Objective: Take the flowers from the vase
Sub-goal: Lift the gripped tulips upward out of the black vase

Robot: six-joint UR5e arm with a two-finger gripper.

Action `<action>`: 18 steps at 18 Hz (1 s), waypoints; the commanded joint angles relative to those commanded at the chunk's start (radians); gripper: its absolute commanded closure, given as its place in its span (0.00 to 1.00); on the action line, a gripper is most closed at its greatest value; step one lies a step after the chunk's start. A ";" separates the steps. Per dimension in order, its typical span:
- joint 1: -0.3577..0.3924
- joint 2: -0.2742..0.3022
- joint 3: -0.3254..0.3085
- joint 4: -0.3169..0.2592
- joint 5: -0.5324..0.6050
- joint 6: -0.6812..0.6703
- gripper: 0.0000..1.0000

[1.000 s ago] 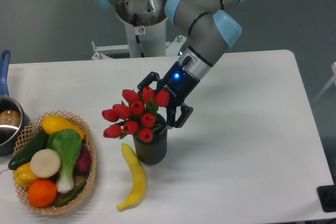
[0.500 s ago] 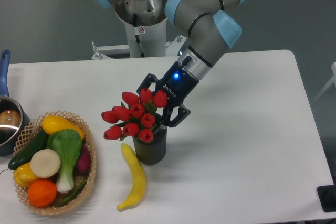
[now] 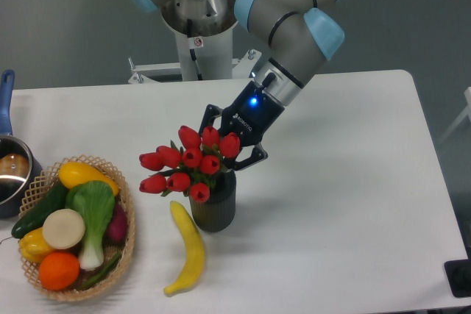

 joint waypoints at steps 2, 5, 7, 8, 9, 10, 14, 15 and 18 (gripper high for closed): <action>0.000 0.012 0.014 0.000 0.000 -0.020 0.58; 0.000 0.046 0.037 0.000 -0.012 -0.107 0.58; 0.002 0.061 0.046 0.000 -0.017 -0.132 0.58; 0.006 0.067 0.048 0.000 -0.015 -0.141 0.58; 0.014 0.074 0.049 0.000 -0.015 -0.147 0.58; 0.026 0.080 0.055 -0.002 -0.015 -0.149 0.58; 0.074 0.118 0.098 -0.009 0.003 -0.215 0.58; 0.083 0.127 0.100 -0.011 0.005 -0.215 0.58; 0.101 0.150 0.100 -0.012 0.055 -0.216 0.58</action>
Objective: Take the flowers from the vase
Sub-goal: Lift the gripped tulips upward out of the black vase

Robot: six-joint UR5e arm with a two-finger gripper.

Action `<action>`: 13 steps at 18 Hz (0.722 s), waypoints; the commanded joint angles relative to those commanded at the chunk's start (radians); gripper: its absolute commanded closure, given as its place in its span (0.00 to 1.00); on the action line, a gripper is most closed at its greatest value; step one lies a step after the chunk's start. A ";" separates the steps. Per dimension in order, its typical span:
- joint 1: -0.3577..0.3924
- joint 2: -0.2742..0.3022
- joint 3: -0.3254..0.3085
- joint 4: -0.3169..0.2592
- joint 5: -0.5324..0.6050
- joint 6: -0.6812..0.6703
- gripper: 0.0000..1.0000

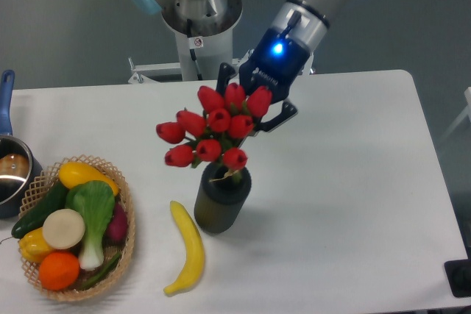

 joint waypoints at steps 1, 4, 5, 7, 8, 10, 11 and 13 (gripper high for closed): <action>0.006 0.003 0.002 0.000 -0.001 -0.008 0.58; 0.020 0.034 0.014 0.000 0.002 -0.104 0.58; 0.015 0.043 0.012 0.000 0.003 -0.124 0.58; 0.006 0.069 0.000 0.000 0.003 -0.155 0.61; 0.005 0.078 -0.009 0.002 0.003 -0.175 0.63; 0.005 0.087 -0.037 0.008 0.002 -0.192 0.63; 0.005 0.104 -0.057 0.012 -0.001 -0.192 0.63; 0.003 0.118 -0.069 0.012 -0.007 -0.202 0.62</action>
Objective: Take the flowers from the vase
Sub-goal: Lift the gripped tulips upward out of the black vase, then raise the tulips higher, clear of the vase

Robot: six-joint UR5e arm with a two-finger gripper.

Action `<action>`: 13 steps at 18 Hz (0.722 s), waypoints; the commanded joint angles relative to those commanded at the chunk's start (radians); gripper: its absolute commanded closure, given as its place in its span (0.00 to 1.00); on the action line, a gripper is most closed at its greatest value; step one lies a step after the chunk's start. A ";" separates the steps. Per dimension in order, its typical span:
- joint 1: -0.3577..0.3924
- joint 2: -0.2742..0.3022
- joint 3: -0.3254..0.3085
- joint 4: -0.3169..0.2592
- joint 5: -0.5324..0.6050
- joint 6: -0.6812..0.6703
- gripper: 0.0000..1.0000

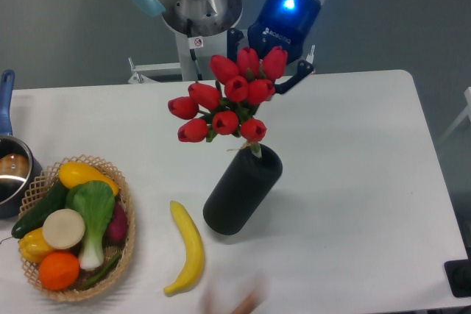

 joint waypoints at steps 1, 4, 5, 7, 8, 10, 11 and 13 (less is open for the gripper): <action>-0.002 0.005 -0.005 0.000 -0.003 -0.006 0.62; 0.000 0.011 -0.006 0.000 -0.002 -0.022 0.62; 0.000 0.009 0.000 0.000 -0.002 -0.028 0.62; -0.002 0.003 0.011 0.000 -0.002 -0.034 0.61; 0.000 0.002 0.020 0.000 0.000 -0.035 0.61; 0.009 0.002 0.055 0.000 -0.002 -0.070 0.61; 0.011 0.000 0.078 0.000 -0.002 -0.096 0.61; 0.021 -0.009 0.118 -0.002 -0.002 -0.149 0.61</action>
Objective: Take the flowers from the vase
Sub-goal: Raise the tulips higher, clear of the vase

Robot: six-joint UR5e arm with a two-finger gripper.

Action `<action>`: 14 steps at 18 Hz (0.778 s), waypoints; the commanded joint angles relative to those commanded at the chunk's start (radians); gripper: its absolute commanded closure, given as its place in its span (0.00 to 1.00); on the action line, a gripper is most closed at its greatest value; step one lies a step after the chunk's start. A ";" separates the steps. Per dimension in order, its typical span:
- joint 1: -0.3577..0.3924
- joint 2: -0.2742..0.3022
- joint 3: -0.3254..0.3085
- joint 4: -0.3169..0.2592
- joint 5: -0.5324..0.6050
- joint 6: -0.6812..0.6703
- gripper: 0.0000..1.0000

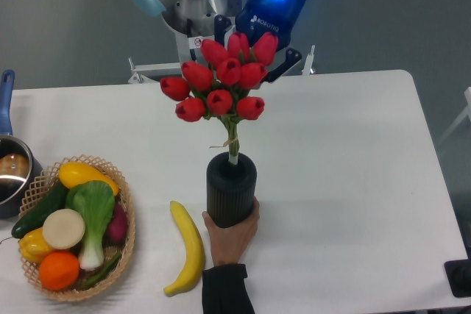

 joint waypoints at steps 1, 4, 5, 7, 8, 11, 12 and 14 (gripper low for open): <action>0.002 0.000 0.003 0.002 0.002 -0.020 0.61; 0.003 -0.002 0.032 0.000 0.000 -0.029 0.61; 0.005 -0.002 0.049 0.000 0.003 -0.034 0.61; 0.032 -0.006 0.078 0.000 0.011 -0.054 0.61; 0.061 -0.008 0.086 0.000 0.012 -0.059 0.61; 0.153 -0.015 0.088 0.001 0.015 -0.043 0.61; 0.175 -0.034 0.094 0.002 0.018 -0.036 0.61; 0.207 -0.045 0.080 0.002 0.050 0.018 0.61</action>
